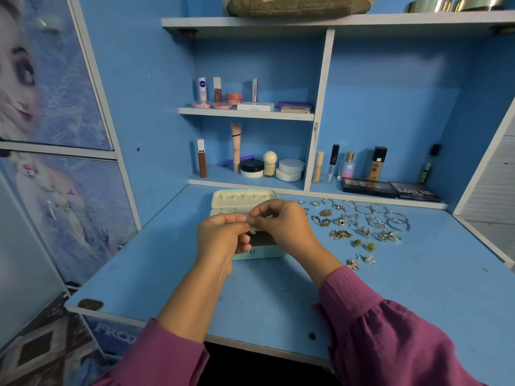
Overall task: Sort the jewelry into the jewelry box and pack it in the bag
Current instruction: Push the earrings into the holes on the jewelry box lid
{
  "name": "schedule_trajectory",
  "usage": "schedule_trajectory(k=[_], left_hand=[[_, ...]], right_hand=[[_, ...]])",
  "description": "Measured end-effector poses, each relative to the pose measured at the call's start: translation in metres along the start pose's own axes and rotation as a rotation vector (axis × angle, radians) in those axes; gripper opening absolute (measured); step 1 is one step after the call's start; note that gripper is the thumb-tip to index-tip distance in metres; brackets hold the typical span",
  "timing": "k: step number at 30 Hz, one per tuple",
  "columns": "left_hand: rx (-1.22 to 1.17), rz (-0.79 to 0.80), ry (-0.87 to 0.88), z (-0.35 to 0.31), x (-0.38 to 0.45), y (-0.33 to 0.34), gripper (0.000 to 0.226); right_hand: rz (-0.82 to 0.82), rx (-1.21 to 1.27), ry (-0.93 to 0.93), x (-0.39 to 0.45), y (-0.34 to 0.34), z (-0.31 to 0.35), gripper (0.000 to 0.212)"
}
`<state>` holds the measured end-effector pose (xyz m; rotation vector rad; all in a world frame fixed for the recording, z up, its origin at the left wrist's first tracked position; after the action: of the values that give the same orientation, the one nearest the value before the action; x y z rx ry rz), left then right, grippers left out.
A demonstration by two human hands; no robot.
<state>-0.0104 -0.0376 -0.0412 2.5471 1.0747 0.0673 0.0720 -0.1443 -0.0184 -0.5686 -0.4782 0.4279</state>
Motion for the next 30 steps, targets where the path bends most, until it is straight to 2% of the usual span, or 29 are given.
schedule_trajectory(k=[11, 16, 22, 30], left_hand=[[-0.005, -0.007, -0.002, 0.0006, -0.0002, 0.0002, 0.015], [-0.006, -0.007, 0.011, 0.0006, -0.0008, 0.0006, 0.016], [-0.001, -0.016, 0.010, 0.0010, -0.0005, 0.0003, 0.017], [-0.003, -0.031, 0.011, 0.0005, -0.0017, 0.0006, 0.017]], right_hand=[[0.071, -0.071, 0.029, 0.0016, 0.0023, -0.0008, 0.007], [0.073, -0.171, -0.001, 0.0033, 0.0027, -0.0005, 0.009], [0.086, -0.313, -0.144, 0.0054, 0.0042, 0.0046, 0.014], [0.096, -0.363, -0.148, 0.0103, 0.0064, 0.0013, 0.013]])
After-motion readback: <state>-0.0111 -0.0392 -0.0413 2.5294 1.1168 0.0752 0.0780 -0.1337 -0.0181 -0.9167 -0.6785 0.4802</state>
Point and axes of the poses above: each hand's wrist, its own x-axis towards the middle knuckle, its own y-axis out of the palm, z = x × y, the point moved 5 cm from there along x, towards the middle knuckle, and after that the axes turned 13 degrees about -x, right-handed, at the moved point
